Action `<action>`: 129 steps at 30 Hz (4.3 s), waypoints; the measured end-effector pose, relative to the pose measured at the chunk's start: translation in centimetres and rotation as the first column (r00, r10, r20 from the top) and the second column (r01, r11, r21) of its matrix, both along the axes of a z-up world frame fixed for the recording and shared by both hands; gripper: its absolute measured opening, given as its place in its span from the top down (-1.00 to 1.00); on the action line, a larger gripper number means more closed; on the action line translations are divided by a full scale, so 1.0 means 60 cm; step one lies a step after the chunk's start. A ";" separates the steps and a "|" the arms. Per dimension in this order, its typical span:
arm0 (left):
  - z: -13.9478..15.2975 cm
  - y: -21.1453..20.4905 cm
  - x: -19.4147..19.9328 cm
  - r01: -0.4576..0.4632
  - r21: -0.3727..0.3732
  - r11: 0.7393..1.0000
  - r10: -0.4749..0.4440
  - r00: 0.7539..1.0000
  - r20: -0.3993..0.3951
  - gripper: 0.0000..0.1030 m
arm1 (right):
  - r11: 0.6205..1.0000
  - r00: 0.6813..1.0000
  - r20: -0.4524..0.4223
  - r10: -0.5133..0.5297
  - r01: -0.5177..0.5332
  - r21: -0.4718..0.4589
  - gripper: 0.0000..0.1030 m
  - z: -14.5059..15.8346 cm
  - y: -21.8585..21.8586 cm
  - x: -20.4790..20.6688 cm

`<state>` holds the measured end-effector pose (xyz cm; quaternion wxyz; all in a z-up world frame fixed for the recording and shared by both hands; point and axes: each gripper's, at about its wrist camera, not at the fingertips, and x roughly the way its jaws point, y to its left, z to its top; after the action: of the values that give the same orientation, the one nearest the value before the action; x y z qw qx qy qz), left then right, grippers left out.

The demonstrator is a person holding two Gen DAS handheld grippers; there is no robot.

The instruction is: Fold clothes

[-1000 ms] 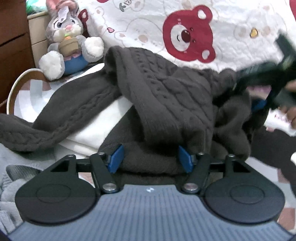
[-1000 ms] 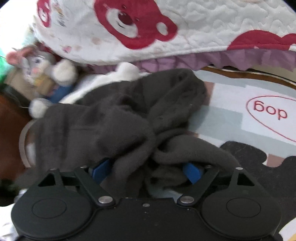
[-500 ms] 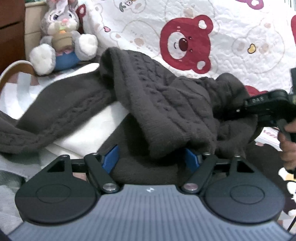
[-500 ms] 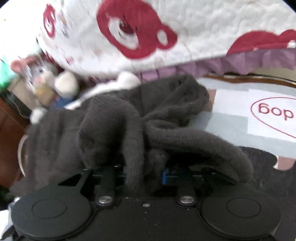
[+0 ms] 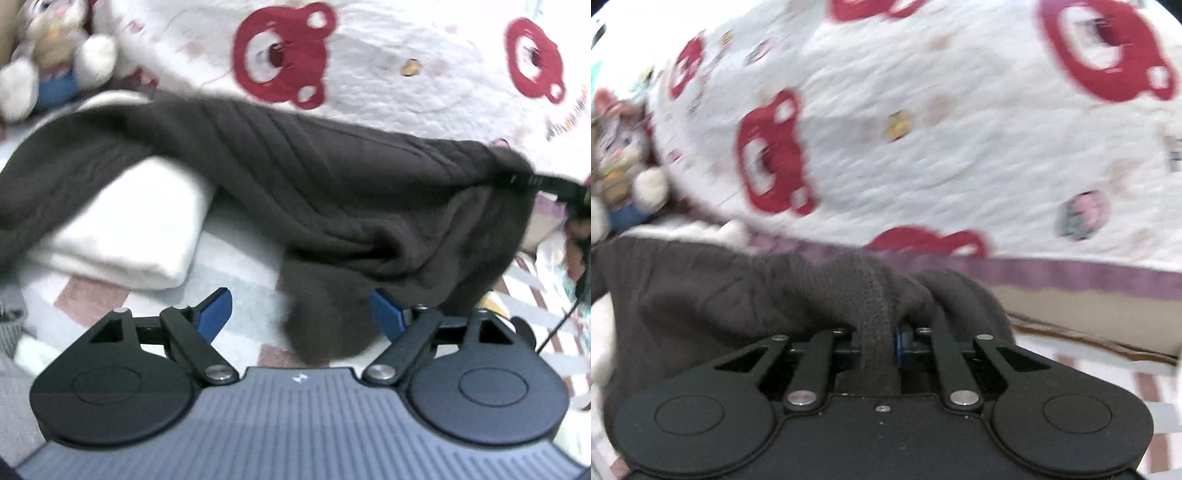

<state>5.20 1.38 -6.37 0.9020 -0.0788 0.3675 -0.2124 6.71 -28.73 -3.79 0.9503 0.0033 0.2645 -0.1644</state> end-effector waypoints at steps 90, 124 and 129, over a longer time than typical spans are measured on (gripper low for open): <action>-0.053 -0.233 0.099 -0.014 -0.240 0.971 -0.040 0.975 -0.217 0.48 | 0.945 0.934 -0.230 0.274 -0.217 0.246 -0.08 -0.189 -0.001 -0.183; 0.073 -0.207 -0.113 0.421 -0.206 0.883 -0.443 0.893 -0.076 0.94 | 0.727 0.723 -0.122 -0.680 0.644 -0.237 0.69 0.030 -0.253 -0.631; -0.016 -0.210 -0.083 0.342 -0.107 0.934 -0.358 0.894 -0.271 0.76 | 0.646 0.534 -0.408 -0.740 0.734 -0.211 0.67 -0.117 -0.284 -0.675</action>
<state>0.20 -11.21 -7.30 0.7837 -0.0667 0.4960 -0.3679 -33.82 -45.79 -10.82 0.7007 0.0686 0.4534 -0.5465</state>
